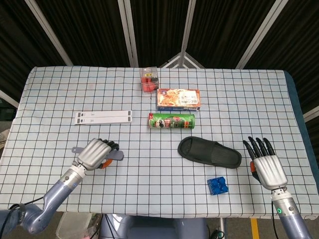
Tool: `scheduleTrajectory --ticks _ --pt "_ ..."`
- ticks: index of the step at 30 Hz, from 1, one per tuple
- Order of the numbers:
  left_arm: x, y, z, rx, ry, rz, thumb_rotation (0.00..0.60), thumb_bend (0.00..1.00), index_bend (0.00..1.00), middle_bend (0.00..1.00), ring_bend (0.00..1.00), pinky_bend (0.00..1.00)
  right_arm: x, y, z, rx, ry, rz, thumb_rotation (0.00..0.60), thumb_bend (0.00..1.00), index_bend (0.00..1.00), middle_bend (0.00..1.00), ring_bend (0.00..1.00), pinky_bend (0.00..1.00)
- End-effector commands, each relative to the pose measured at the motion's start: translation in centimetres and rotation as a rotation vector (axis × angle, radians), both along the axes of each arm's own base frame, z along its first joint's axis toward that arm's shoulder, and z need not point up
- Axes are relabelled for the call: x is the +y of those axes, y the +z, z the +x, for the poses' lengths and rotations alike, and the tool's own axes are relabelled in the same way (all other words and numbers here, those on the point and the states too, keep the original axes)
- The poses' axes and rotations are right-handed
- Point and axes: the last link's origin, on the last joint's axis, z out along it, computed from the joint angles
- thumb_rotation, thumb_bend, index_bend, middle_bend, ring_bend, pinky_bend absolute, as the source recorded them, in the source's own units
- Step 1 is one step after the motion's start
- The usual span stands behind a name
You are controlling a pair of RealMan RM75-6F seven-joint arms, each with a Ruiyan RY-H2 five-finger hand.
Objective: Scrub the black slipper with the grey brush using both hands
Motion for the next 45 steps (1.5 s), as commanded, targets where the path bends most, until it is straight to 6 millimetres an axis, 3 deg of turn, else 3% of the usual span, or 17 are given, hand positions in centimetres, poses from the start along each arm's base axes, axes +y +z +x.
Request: scheduleTrajectory --ticks 1,5,10,11,16,21,26,29,31,33,38,45 --pt "-0.5 0.3 -3.6 0.026 0.032 0.023 0.600 0.65 0.51 0.64 0.53 0.55 0.4 -0.2 -0.3 -0.013 -0.009 0.000 0.600 0.74 0.00 0.05 0.00 0.00" --pt "-0.7 -0.3 -5.5 0.038 0.051 0.022 0.600 0.61 0.50 0.62 0.52 0.54 0.4 -0.6 -0.4 -0.032 -0.014 0.003 0.600 0.74 0.00 0.05 0.00 0.00" --pt "-0.8 -1.1 -6.6 0.036 0.046 0.034 0.600 0.49 0.43 0.55 0.45 0.49 0.3 -1.0 -0.3 -0.041 -0.013 0.012 0.600 0.74 0.00 0.05 0.00 0.00" --pt "-0.8 -1.3 -6.8 0.036 0.037 0.039 0.600 0.46 0.40 0.52 0.43 0.49 0.3 -1.1 -0.3 -0.042 -0.013 0.016 0.600 0.74 0.00 0.05 0.00 0.00" --pt "-0.2 -3.2 -6.5 0.000 0.041 0.017 0.600 0.23 0.02 0.28 0.23 0.39 0.1 -1.6 -0.6 -0.047 -0.035 0.042 0.600 0.74 0.00 0.05 0.00 0.00" --pt "0.0 -3.2 -5.1 -0.112 0.021 0.010 0.600 0.12 0.00 0.14 0.12 0.28 0.2 -1.3 -0.5 -0.041 -0.035 0.036 0.600 0.74 0.00 0.05 0.00 0.00" --pt "-1.1 0.1 -3.8 -0.242 0.004 -0.002 0.560 0.07 0.00 0.02 0.04 0.22 0.7 -0.4 -0.5 -0.047 -0.056 0.001 0.600 0.74 0.00 0.05 0.00 0.00" --pt "-3.3 3.4 -3.3 -0.343 -0.003 0.012 0.539 0.05 0.00 0.01 0.01 0.17 1.4 0.3 -0.6 -0.045 -0.075 -0.010 0.600 0.72 0.00 0.03 0.00 0.00" --pt "-5.3 5.8 -3.9 -0.374 -0.004 0.026 0.539 0.04 0.00 0.01 0.00 0.15 2.0 0.8 -0.7 -0.051 -0.096 -0.007 0.600 0.65 0.00 0.01 0.00 0.00" --pt "-7.8 8.3 -5.7 -0.325 -0.005 0.103 0.549 0.04 0.00 0.01 0.00 0.14 2.8 1.6 -1.0 -0.048 -0.122 -0.032 0.600 0.60 0.00 0.00 0.00 0.00" --pt "-12.1 10.5 -9.8 -0.138 0.108 0.224 0.600 0.04 0.00 0.00 0.00 0.03 4.5 3.1 -1.4 -0.044 -0.172 -0.112 0.600 0.54 0.00 0.00 0.00 0.00" --pt "-11.9 11.5 -10.3 -0.070 0.123 0.343 0.600 0.04 0.00 0.00 0.00 0.01 5.5 3.7 -0.9 -0.048 -0.151 -0.157 0.600 0.45 0.00 0.00 0.00 0.00"
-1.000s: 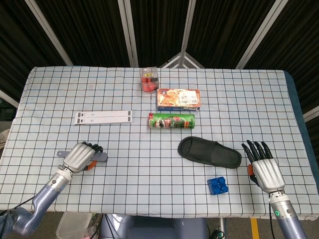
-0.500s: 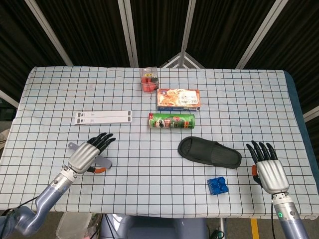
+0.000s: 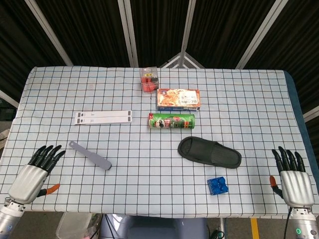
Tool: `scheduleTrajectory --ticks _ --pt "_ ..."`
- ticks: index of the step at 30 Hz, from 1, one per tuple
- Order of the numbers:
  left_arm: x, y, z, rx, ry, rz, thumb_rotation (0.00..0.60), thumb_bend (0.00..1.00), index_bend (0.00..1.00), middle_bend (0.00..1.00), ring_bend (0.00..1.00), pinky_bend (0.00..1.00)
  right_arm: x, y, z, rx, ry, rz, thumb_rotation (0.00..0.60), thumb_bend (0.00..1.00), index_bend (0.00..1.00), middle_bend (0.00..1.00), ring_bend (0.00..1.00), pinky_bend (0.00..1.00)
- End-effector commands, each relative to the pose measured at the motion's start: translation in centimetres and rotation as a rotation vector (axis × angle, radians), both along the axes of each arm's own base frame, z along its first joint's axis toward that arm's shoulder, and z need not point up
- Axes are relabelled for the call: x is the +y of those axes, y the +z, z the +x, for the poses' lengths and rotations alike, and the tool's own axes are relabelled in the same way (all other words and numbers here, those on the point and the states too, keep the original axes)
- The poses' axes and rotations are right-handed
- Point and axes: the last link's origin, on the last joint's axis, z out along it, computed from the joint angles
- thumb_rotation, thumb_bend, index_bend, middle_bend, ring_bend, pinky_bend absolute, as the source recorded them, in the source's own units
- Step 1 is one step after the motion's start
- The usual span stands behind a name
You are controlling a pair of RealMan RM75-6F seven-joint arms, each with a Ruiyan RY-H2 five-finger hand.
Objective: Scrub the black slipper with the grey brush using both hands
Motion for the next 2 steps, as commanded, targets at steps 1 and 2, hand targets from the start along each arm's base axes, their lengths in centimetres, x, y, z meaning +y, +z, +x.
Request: scheduleTrajectory --ticks 1,2 --pt "0.20 0.56 -0.59 0.031 0.038 0.062 0.600 0.04 0.00 0.00 0.00 0.01 0.18 -0.12 0.12 0.004 0.008 0.005 0.600 0.45 0.00 0.00 0.00 0.00" --pt "0.40 0.47 -0.73 0.034 0.046 0.062 0.600 0.04 0.00 0.00 0.00 0.01 0.15 -0.24 0.08 0.005 0.007 0.011 0.600 0.45 0.00 0.00 0.00 0.00"
